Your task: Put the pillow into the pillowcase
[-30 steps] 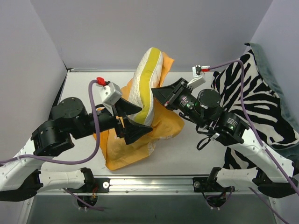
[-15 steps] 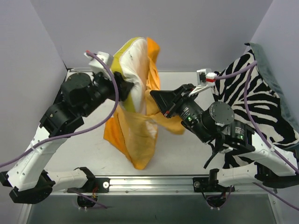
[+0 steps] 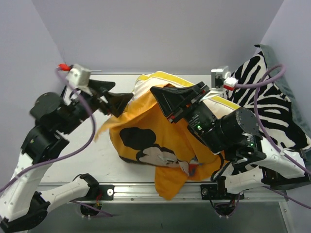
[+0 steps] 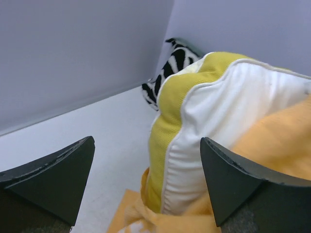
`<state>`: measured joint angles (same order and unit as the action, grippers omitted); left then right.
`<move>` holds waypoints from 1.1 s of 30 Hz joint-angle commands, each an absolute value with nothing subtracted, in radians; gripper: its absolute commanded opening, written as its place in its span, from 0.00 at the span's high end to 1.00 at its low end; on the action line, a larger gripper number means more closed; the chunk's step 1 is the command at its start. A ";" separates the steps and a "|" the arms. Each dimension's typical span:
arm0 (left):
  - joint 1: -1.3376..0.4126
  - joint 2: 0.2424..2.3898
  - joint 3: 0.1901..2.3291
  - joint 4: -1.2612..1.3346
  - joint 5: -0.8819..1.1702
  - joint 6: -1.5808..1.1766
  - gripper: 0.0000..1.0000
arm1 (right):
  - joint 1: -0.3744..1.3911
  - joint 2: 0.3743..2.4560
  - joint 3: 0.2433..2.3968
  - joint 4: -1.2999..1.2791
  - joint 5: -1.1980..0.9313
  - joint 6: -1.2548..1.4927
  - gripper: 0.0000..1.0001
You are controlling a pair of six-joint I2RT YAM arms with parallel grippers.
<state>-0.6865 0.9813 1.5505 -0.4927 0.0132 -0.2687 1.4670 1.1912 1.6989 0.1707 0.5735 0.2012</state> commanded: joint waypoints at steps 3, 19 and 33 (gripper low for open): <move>-0.686 0.878 1.533 -0.477 0.226 -0.298 0.02 | 1.436 1.219 1.758 0.382 0.568 0.132 1.00; -0.684 0.847 1.466 -0.505 0.166 -0.162 0.03 | 1.436 1.200 1.753 0.304 0.572 0.172 1.00; -0.755 0.970 1.476 -0.293 0.258 -0.181 1.00 | 1.434 1.204 1.752 0.229 0.569 0.192 1.00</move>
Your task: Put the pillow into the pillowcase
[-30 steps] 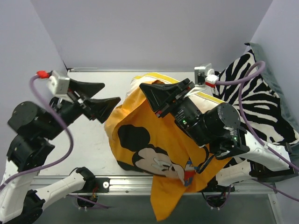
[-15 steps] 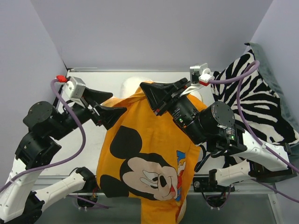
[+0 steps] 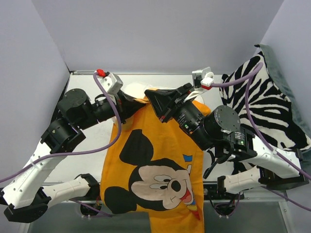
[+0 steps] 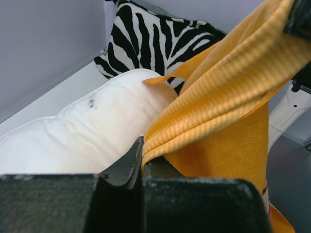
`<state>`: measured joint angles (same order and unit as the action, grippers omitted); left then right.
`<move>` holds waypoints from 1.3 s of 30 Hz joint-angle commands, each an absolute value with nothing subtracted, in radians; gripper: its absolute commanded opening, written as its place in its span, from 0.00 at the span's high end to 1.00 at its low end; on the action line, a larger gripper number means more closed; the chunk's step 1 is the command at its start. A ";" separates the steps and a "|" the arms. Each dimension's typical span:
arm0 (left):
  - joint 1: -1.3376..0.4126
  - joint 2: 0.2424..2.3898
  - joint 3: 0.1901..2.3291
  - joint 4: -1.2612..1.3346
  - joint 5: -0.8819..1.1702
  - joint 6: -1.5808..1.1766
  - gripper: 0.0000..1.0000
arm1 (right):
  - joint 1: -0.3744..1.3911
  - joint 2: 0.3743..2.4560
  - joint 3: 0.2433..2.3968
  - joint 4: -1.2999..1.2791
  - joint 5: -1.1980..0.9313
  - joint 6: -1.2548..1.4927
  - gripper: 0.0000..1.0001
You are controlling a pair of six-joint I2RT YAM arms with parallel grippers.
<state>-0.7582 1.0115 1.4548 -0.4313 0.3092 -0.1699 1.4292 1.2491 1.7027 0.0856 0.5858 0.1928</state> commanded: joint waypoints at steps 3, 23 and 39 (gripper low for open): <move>-0.749 0.962 1.524 -0.215 0.221 -0.209 1.00 | 1.430 1.166 1.717 0.181 0.642 0.144 0.66; -0.750 1.039 1.687 -0.253 0.399 -0.227 1.00 | 1.265 0.761 1.092 -0.039 0.897 -0.186 0.04; -0.746 1.009 1.712 -0.287 0.368 -0.224 1.00 | 0.657 1.147 1.150 -0.124 0.063 0.011 0.12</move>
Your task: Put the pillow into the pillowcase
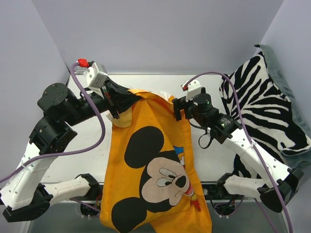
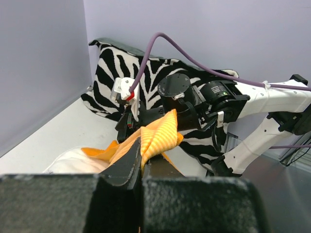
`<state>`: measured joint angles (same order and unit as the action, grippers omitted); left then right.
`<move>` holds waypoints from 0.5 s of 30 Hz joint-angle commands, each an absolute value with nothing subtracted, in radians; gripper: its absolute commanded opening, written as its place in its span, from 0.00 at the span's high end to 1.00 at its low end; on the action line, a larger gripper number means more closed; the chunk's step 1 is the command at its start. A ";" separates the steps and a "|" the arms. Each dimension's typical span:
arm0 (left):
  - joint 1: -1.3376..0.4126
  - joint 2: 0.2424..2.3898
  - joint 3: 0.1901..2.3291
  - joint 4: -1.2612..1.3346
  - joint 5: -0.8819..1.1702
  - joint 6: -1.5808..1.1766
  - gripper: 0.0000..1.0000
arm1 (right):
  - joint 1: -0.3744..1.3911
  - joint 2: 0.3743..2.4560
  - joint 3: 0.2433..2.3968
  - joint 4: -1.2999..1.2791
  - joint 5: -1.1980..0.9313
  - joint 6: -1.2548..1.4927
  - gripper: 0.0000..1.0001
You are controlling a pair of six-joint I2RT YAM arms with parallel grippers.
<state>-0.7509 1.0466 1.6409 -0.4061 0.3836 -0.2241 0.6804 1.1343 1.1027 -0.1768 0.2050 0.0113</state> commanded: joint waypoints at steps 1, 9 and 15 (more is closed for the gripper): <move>-0.746 1.009 1.713 -0.296 0.365 -0.215 1.00 | 0.643 1.160 1.164 -0.126 0.039 0.008 0.15; -0.742 1.014 1.739 -0.324 0.318 -0.178 1.00 | 0.598 1.221 1.230 -0.178 -0.147 -0.052 0.33; -0.735 1.034 1.761 -0.345 0.299 -0.152 1.00 | 0.571 1.125 1.255 -0.380 -0.107 -0.199 0.11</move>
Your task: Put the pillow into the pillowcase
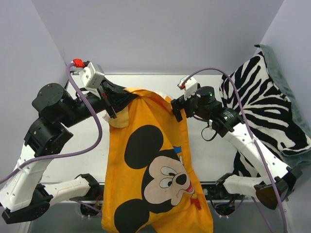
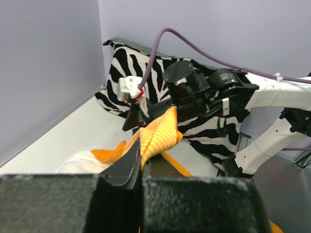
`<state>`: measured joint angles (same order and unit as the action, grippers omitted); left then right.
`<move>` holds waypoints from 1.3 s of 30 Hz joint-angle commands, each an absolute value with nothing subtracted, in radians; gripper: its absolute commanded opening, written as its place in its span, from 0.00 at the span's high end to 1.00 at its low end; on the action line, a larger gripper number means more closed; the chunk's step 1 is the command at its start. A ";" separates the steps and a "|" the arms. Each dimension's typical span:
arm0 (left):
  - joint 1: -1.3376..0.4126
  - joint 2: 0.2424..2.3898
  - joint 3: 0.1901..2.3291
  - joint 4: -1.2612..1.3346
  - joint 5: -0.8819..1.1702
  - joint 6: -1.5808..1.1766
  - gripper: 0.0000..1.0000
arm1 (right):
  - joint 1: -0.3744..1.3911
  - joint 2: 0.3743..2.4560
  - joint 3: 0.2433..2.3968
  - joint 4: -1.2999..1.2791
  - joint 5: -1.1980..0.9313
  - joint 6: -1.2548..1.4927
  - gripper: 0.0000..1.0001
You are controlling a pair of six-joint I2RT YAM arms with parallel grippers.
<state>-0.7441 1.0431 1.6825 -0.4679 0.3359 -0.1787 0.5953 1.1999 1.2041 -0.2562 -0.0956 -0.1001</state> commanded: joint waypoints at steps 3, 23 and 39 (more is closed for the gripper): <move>-0.733 1.054 1.776 -0.348 0.308 -0.152 1.00 | 0.545 1.115 1.296 -0.514 -0.113 -0.270 0.10; -0.707 1.065 1.789 -0.359 0.299 -0.173 1.00 | 0.583 1.345 1.433 -0.344 -0.166 -0.316 0.90; -0.680 1.152 1.902 -0.370 -0.153 -0.052 1.00 | 0.477 1.187 1.782 -0.318 -0.126 -0.140 1.00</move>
<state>-0.6907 1.1213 1.7855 -0.4915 0.0544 -0.0978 0.4782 1.2472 1.6402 -0.4355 -0.1349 -0.2165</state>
